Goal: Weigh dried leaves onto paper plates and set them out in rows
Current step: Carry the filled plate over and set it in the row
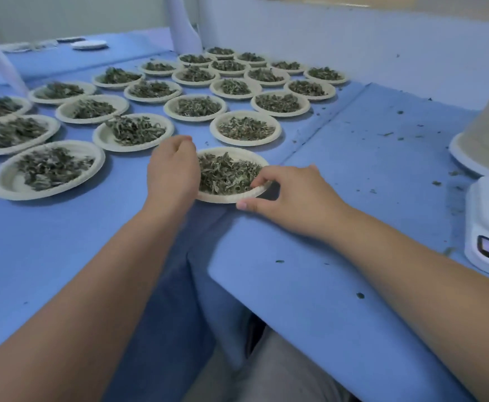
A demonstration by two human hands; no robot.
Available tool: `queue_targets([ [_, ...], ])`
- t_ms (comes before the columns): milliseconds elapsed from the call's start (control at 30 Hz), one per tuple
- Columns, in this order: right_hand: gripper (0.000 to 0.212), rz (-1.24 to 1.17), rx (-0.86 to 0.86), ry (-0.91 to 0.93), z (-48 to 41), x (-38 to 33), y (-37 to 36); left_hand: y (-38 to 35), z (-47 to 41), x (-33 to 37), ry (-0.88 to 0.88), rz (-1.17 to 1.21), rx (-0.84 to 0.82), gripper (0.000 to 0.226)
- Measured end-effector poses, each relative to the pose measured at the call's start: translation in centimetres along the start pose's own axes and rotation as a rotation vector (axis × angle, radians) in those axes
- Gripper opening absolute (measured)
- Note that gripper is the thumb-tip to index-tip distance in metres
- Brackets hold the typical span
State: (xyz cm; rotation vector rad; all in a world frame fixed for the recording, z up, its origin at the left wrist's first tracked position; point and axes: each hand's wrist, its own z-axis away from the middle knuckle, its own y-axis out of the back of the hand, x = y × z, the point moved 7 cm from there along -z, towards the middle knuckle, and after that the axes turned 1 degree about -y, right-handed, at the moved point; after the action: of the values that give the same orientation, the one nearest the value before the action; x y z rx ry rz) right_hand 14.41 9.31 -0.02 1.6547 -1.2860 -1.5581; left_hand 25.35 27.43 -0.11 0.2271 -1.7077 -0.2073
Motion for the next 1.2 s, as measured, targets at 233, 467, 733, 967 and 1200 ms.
queue_targets([
  [233, 0.05, 0.083, -0.07, 0.054, -3.7, -4.0, -3.6, 0.4, 0.0, 1.2, -0.28, -0.289, -0.008, 0.045],
  [467, 0.037, 0.243, -0.125, 0.055, -6.6, -5.4, -5.5, -1.8, 0.8, 2.3, -0.458, -0.372, -0.056, 0.037],
  [733, 0.028, 0.24, -0.124, 0.08, -6.8, -5.0, -5.6, -2.9, 1.0, 2.4, -0.473, -0.35, -0.099, 0.043],
  [967, 0.027, 0.135, 0.013, 0.023, -4.1, -1.5, -0.5, -6.4, 3.1, 4.7, -0.532, -0.247, -0.163, 0.039],
  [1200, 0.02, 0.172, 0.153, -0.102, 2.6, 6.4, 6.9, -16.0, 10.4, 9.2, -0.585, -0.087, -0.427, 0.052],
])
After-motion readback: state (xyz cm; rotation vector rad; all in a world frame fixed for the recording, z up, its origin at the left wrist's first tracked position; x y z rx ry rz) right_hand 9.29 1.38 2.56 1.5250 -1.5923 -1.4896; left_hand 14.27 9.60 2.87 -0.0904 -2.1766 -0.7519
